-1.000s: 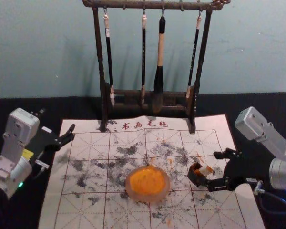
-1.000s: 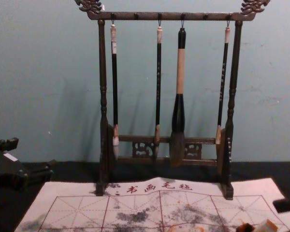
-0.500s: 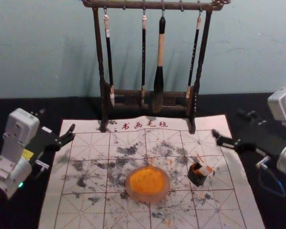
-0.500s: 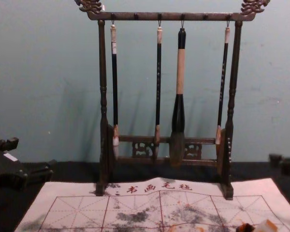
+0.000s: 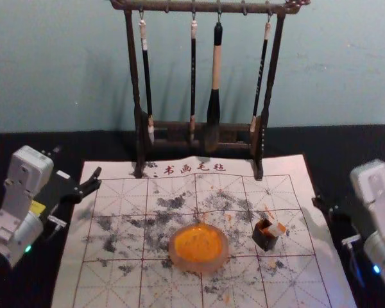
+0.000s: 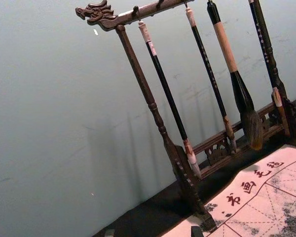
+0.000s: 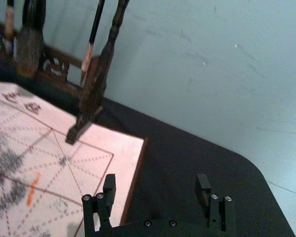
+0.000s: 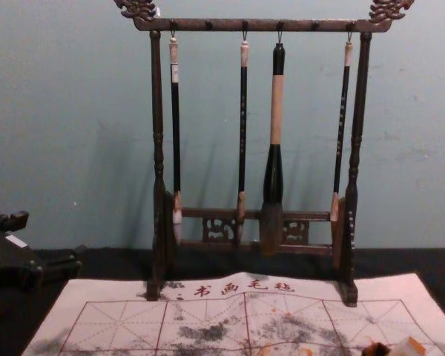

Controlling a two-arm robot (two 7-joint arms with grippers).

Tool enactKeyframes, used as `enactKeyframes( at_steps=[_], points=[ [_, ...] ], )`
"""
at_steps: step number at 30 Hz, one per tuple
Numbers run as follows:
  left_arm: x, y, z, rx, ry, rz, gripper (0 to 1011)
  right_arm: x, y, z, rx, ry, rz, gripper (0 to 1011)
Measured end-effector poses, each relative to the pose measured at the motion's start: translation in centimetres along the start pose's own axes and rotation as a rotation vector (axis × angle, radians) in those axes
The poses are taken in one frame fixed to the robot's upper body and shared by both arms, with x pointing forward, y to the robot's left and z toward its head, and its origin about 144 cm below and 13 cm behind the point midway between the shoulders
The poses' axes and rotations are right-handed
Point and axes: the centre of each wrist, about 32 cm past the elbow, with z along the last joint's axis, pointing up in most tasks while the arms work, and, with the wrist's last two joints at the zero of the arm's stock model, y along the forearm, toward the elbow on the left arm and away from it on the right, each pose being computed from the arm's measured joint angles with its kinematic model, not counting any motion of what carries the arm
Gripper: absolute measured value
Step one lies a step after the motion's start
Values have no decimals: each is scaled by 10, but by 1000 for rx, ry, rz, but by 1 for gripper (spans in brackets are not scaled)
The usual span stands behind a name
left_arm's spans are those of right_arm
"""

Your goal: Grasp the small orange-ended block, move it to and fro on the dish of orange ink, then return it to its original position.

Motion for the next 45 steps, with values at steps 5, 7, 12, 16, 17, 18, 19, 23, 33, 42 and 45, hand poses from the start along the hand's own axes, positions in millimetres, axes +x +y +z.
enactKeyframes(
  at_steps=[5,7,12,16,17,18,19,23,33,42,45],
  points=[
    [0,0,0,0,0,0,1001,-13,2,-15,-9,-15,-32,1002],
    [0,0,0,0,0,0,1001,-14,4,-17,-12,-9,-35,1002],
    [0,0,0,0,0,0,1001,-12,7,-17,-23,9,-28,1002],
    [0,0,0,0,0,0,1001,-12,6,-17,-22,7,-27,1002],
    [0,0,0,0,0,0,1001,-12,6,-17,-22,7,-27,1002],
    [0,0,0,0,0,0,1001,-12,6,-17,-21,7,-27,1002],
    [0,0,0,0,0,0,1001,-12,6,-17,-21,7,-27,1002],
    [0,0,0,0,0,0,1001,-12,6,-17,-20,7,-26,1002],
    [0,0,0,0,0,0,1001,-12,6,-16,-19,6,-26,1002],
    [0,0,0,0,0,0,1001,-12,6,-16,-18,5,-26,1002],
    [0,0,0,0,0,0,1001,-12,6,-16,-18,5,-26,1002]
  ],
)
